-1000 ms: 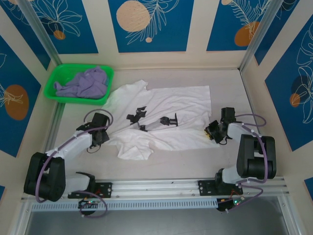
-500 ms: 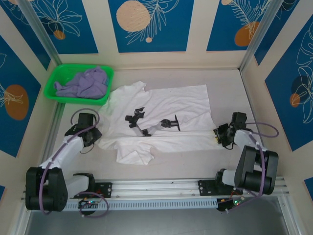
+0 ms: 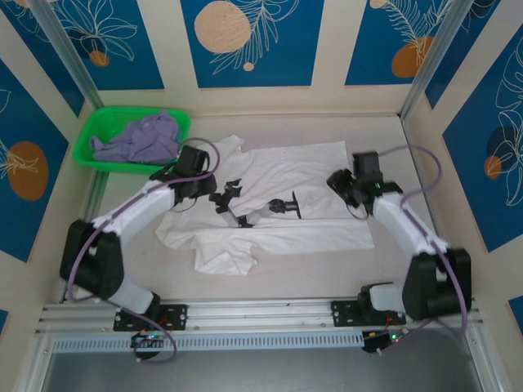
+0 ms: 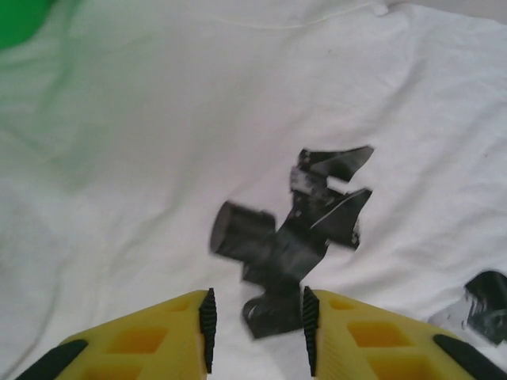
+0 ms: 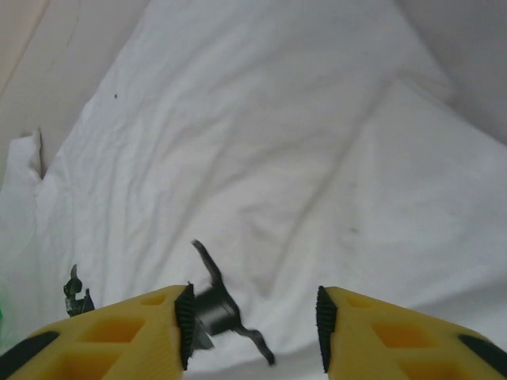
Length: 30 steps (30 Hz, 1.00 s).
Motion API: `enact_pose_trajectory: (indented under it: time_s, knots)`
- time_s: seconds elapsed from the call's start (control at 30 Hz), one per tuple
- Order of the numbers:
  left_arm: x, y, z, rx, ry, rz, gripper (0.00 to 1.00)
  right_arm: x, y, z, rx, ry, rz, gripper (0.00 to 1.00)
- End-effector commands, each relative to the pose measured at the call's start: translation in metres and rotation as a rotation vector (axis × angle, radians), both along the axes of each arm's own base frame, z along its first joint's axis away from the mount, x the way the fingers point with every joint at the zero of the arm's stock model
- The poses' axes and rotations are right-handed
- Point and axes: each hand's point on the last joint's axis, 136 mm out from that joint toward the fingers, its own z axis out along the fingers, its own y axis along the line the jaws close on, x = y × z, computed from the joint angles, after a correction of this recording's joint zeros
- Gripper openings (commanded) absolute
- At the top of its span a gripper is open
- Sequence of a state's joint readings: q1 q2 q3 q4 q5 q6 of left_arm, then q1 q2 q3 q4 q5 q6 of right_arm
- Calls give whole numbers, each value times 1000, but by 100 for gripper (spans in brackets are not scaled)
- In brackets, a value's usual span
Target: Fold and stack the t-shirts
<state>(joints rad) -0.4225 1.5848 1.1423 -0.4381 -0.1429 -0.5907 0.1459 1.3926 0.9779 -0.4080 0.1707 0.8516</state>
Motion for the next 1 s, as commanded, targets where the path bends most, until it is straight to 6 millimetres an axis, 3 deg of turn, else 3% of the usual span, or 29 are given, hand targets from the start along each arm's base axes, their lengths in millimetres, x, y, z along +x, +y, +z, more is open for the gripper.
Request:
enact_pose_trajectory:
  time_s: [0.0, 0.17, 0.33, 0.6, 0.97]
  knots:
    - [28, 2, -25, 120, 59, 9, 30, 30, 0, -25, -135, 120, 66, 38]
    - [77, -11, -51, 174, 97, 22, 26, 100, 6, -59, -133, 222, 117, 31]
    - [114, -24, -78, 211, 160, -15, 25, 140, 1, -96, -125, 327, 128, 26]
    - [145, -49, -106, 175, 186, -67, 24, 148, -43, -128, -106, 421, 14, 27]
    - [168, -113, -132, 13, 215, -168, 23, 151, -96, -138, 51, 458, -115, 27]
